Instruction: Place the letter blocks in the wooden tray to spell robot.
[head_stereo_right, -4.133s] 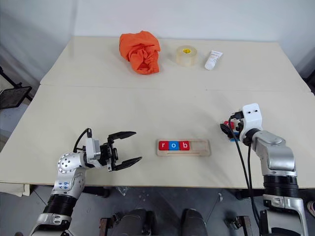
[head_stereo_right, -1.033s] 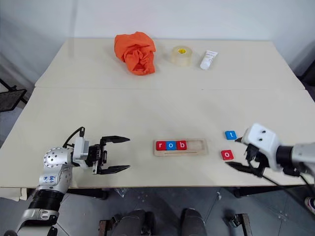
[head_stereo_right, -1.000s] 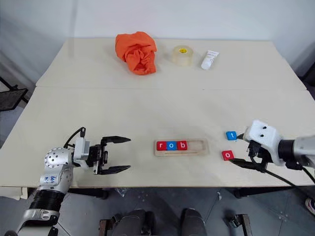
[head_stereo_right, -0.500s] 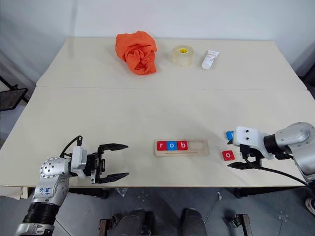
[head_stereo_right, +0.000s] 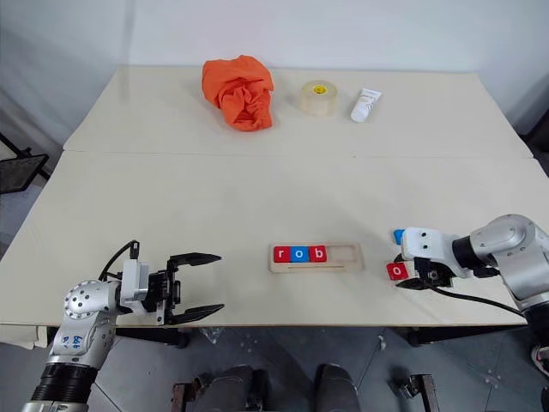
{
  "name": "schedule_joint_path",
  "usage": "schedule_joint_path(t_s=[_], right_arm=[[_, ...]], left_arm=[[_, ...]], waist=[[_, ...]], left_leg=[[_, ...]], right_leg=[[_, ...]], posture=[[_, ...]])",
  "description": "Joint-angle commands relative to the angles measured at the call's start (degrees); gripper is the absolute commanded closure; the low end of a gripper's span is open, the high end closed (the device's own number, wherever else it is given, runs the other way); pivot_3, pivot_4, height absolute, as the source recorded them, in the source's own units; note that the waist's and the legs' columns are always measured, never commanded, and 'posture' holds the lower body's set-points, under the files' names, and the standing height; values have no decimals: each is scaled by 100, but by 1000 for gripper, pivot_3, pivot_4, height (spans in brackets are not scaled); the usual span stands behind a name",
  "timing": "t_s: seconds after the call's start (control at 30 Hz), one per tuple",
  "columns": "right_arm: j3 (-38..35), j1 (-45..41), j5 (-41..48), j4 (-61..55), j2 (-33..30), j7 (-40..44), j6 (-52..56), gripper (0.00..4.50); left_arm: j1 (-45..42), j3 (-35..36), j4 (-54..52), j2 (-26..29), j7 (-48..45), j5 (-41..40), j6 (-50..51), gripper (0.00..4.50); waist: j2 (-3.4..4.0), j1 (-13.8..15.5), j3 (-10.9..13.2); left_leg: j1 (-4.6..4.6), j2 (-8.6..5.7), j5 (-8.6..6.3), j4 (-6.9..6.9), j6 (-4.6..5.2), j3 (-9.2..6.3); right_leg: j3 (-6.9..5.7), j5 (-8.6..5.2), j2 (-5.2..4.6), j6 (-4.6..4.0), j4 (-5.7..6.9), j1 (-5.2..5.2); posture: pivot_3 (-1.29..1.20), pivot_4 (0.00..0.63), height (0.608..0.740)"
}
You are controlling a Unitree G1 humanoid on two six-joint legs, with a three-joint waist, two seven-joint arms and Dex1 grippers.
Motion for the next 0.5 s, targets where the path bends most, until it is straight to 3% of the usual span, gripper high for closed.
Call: schedule_joint_path(t_s=[0.03,0.3,0.5], right_arm=[[-1,-79,-175,169,42,-51,1,2945],[-321,-483,295,-758,-56,28,1298,3053],[-81,-1047,439,-1473,200,-51,2376,3053]], left_arm=[[28,86,-152,34,44,-97,-24,0],[-250,-15,121,-84,34,-24,-109,0],[-476,-81,382,-203,-23,17,-268,0]], waist=[[0,0,0],[10,1,5],[10,6,5]], left_leg=[[0,1,0,2,0,0],[-4,2,0,9,0,0],[-6,1,-2,10,0,-2]], right_leg=[[0,0,0,0,0,0],[2,0,-1,0,4,-3],[1,0,-2,0,8,-7]], posture=[[0,150,740],[0,150,740],[0,150,740]])
